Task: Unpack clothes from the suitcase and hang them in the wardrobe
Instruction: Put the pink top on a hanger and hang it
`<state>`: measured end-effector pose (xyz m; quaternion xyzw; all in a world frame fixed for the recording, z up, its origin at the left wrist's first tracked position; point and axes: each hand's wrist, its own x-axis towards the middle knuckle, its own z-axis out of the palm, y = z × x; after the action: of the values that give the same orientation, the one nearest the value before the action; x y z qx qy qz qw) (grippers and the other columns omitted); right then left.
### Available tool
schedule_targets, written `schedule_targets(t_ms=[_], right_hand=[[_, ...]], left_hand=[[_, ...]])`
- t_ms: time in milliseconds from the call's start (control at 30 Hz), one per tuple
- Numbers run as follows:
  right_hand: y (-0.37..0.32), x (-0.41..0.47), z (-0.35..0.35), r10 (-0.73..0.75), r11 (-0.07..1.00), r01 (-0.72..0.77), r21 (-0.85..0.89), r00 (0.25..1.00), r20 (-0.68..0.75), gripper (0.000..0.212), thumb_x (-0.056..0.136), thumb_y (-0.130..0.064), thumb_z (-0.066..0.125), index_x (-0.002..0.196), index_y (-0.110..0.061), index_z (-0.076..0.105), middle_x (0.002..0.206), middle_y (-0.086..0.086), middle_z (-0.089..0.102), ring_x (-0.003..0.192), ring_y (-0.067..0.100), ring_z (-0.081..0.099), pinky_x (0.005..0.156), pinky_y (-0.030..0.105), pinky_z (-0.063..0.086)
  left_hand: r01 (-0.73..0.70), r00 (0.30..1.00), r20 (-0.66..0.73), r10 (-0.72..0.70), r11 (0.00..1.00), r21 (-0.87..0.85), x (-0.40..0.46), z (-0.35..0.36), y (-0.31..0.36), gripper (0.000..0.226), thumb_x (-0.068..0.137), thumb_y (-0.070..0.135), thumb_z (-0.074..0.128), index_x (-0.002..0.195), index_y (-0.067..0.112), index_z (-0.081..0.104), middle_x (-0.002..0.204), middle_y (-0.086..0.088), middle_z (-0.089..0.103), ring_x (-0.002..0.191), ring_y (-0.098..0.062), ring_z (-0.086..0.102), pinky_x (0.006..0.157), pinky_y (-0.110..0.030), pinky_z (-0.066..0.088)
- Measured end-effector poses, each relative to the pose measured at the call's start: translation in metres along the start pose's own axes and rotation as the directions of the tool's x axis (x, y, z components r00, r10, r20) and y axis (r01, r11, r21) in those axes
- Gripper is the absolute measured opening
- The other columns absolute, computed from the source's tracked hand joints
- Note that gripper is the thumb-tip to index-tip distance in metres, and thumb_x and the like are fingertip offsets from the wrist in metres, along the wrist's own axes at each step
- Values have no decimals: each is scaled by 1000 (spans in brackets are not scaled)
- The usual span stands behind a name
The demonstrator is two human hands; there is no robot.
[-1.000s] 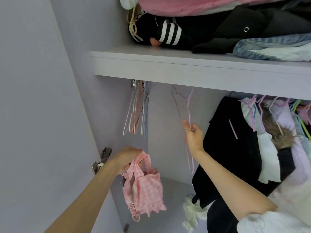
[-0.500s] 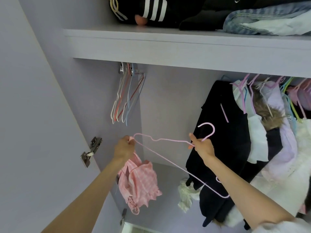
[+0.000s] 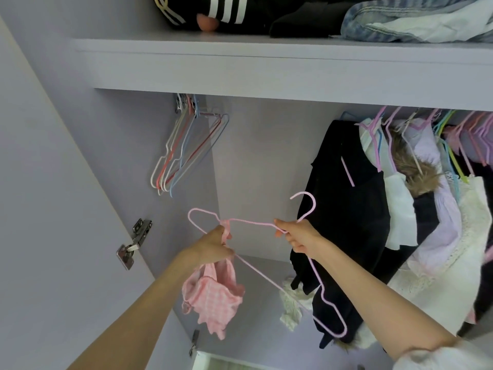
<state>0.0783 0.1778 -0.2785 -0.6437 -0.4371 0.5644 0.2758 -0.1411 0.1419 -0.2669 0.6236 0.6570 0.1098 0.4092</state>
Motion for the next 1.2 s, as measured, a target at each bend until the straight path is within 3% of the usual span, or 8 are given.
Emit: schedule_targets(t_ms=[100,233,433,533,733,867,1033,1200], right_hand=[[-2,0,-5,103,988,-118,104,985,141,27,88,-32,63,85,-5,64,46,-7,27,32,3,20,35,16,14],[0,2,-17,170,944,-225,240,958,230,22,91,-27,59,87,-5,59,44,-8,27,30,2,22,33,14,15],[-8,-3,-27,152,838,-304,454,928,341,21,94,-20,53,91,0,59,45,-6,35,32,2,27,33,12,19],[-15,-2,-28,125,774,-296,560,938,324,22,96,-18,50,93,2,58,45,-5,36,31,2,28,34,11,19],[-22,11,-23,82,624,-145,768,989,120,22,97,-23,50,84,-6,54,57,-4,35,29,3,29,31,12,24],[-25,23,-27,108,455,-47,890,994,-3,36,99,-35,42,71,-13,46,35,-6,31,24,4,19,27,14,16],[-41,35,-35,177,349,158,924,957,-231,38,98,-35,45,65,-16,41,32,-6,28,20,5,18,26,15,18],[-49,32,-26,267,331,236,914,905,-330,37,97,-36,48,67,-15,46,57,-4,36,38,7,32,37,13,34]], left_hand=[[-14,998,65,-5,961,278,0,-1,-7,57,77,2,53,131,3,33,111,-14,47,106,-31,54,81,-33,45],[-14,989,-126,71,913,407,3,-1,-19,69,87,-3,44,146,22,18,121,-19,43,112,-37,51,94,-40,44],[-215,859,-391,332,925,312,10,1,-22,41,91,1,46,129,15,51,109,-21,60,98,-40,60,88,-47,48],[-233,827,-449,338,933,273,11,5,-24,27,88,-6,47,109,2,62,110,-20,58,97,-37,61,88,-35,44],[-345,915,-153,374,920,186,1,10,-34,31,88,-10,42,101,6,66,88,-4,63,85,-25,61,79,-25,44],[-343,939,81,334,927,153,-10,6,-38,27,93,0,47,108,10,66,88,9,61,73,10,55,73,-7,40],[-387,920,172,353,891,239,-20,0,-30,22,91,31,58,109,26,69,93,4,61,88,-13,55,81,-17,40],[-408,903,227,364,892,195,-26,3,-14,21,89,34,60,103,25,72,98,-10,62,93,-21,58,85,-26,43]])
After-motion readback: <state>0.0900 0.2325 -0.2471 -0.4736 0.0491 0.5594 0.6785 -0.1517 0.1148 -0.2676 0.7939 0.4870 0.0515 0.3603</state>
